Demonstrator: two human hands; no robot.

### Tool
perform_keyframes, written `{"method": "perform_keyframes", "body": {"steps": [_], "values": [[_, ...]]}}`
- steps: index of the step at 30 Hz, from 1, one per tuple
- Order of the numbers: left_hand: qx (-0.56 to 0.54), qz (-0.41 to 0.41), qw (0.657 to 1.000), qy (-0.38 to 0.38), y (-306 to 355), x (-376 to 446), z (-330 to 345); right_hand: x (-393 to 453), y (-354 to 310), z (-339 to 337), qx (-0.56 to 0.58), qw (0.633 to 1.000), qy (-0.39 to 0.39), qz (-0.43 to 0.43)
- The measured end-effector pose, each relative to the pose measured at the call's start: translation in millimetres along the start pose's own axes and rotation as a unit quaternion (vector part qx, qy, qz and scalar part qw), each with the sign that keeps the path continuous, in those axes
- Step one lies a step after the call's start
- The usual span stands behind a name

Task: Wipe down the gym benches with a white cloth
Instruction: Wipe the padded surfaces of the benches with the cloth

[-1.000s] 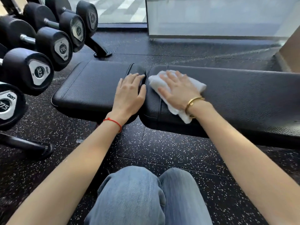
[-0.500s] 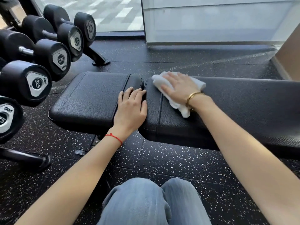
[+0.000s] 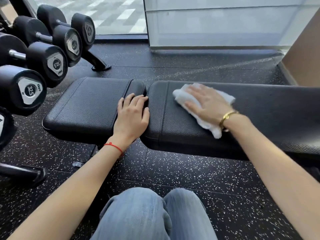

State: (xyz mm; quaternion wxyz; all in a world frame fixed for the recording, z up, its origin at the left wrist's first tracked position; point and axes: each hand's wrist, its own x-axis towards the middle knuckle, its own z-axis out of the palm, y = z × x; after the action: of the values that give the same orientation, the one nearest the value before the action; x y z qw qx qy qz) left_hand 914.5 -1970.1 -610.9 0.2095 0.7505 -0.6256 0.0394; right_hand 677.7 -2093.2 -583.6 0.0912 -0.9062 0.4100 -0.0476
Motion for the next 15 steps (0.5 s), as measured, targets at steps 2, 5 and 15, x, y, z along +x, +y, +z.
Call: {"method": "perform_keyframes", "body": {"steps": [2, 5, 15], "values": [[0.001, 0.001, 1.0, 0.001, -1, 0, 0, -40, -20, 7, -0.005, 0.998, 0.004, -0.06], [0.005, 0.004, 1.0, -0.003, -3, 0, 0, -85, -19, 11, -0.004, 0.998, 0.011, -0.065], [0.008, -0.004, 1.0, 0.002, 0, 0, 3, -4, -4, -4, -0.025, 0.998, 0.018, 0.052]]}}
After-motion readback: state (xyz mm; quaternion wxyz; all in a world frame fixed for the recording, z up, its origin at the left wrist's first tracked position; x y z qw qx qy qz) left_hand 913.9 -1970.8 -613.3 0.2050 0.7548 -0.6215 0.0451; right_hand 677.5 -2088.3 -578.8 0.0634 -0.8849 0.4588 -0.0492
